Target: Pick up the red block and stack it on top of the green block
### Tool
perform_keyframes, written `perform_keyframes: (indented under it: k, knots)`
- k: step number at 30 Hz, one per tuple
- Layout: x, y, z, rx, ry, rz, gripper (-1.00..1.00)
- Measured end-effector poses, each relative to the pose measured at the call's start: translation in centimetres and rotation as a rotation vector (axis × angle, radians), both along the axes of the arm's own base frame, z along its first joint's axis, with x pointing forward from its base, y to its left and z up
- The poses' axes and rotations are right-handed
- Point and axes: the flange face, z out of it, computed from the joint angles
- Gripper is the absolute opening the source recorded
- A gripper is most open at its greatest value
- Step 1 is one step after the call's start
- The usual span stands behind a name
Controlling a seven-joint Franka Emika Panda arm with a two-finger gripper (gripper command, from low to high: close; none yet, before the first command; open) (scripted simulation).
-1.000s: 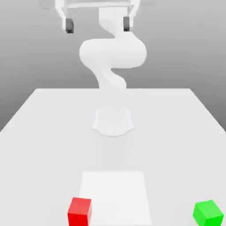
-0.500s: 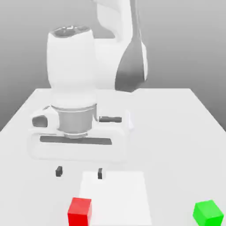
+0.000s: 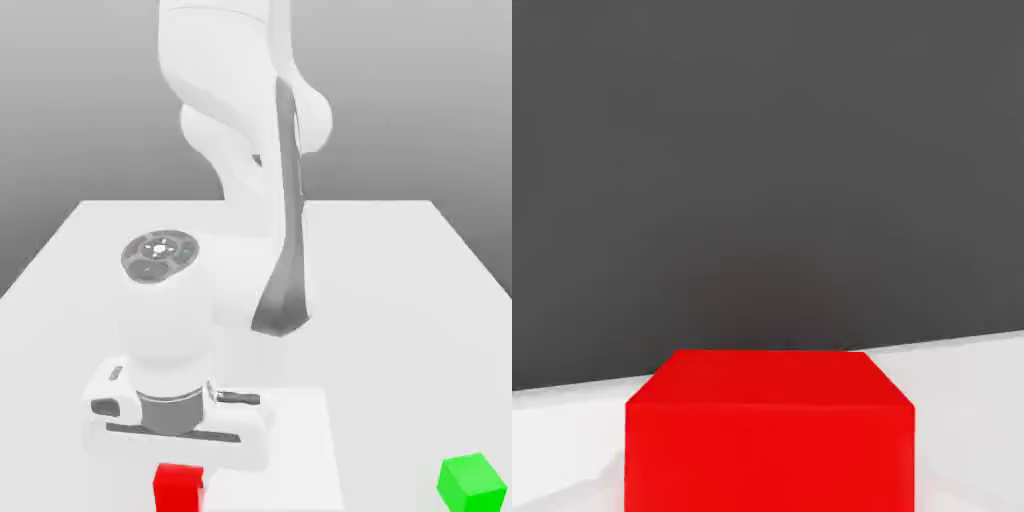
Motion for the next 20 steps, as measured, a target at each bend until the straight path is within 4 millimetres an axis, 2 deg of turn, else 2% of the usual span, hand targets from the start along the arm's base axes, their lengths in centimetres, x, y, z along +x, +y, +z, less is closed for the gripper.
perform_keyframes:
  k: [3,4,8,13,15,16,17,20]
  knots:
    - [0.0,0.0,3.6,0.0,0.0,0.0,-1.0]
    - [0.4,1.4,4.5,0.002,0.001,0.041,-1.0]
    - [2.1,11.3,6.2,0.005,0.003,0.332,-1.0]
    - [1.3,23.8,7.4,0.005,0.003,0.686,-1.0]
    - [0.5,28.8,6.1,0.003,0.002,0.827,-1.0]
    - [0.1,31.0,4.5,0.001,0.002,0.891,-1.0]
    - [-0.1,32.1,3.2,0.001,0.001,0.923,1.0]
    - [-0.1,32.1,3.2,0.001,0.001,0.923,1.0]
